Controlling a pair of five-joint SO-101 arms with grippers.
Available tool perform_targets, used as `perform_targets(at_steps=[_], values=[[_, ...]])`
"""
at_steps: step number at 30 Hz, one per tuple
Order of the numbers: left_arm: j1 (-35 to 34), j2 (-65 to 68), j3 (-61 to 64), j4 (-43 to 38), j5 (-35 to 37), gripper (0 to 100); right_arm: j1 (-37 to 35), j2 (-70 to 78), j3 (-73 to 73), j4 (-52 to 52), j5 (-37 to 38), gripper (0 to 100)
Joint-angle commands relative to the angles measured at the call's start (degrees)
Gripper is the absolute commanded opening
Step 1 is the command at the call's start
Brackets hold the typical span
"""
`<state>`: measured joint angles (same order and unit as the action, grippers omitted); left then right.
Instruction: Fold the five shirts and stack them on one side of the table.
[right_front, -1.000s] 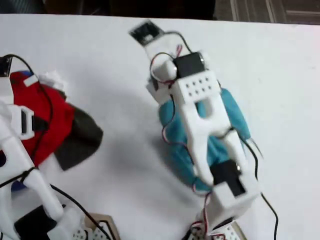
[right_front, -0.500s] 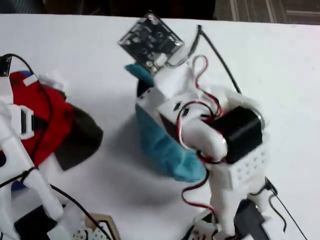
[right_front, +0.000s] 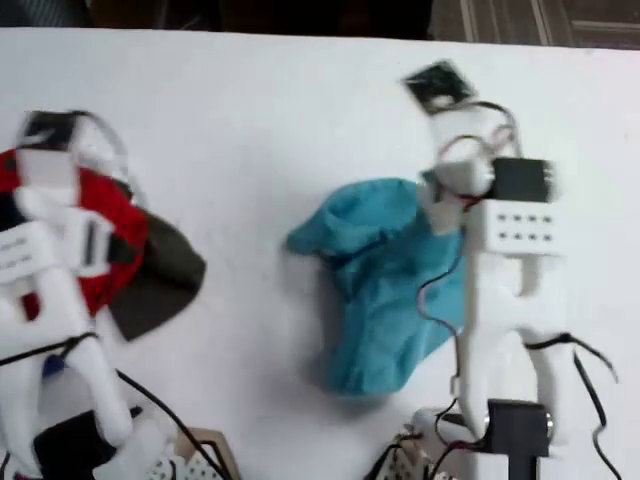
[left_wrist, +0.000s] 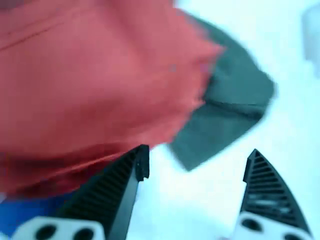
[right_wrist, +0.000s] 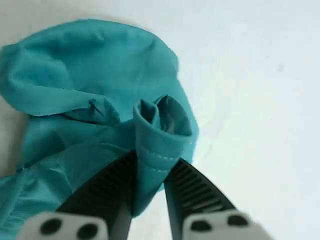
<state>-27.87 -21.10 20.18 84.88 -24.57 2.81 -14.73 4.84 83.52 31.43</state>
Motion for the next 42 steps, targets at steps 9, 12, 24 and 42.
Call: perform_targets(at_steps=[9, 12, 24, 42], values=[[36.4, 0.5, 7.8, -17.2, 8.4, 32, 17.0, -2.2, 8.0, -8.6, 8.7, 1.9], [42.1, 4.7, 10.0, -21.9, 8.4, 32, 18.4, -2.2, 8.2, -8.7, 9.1, 1.9], [44.8, 29.8, -6.6, -26.2, 19.2, 32, 18.4, -2.2, 8.4, -8.7, 9.1, 1.9], [50.2, 50.9, -29.9, -13.3, 20.8, 31, 18.5, -2.1, 8.4, -8.6, 9.1, 1.9]])
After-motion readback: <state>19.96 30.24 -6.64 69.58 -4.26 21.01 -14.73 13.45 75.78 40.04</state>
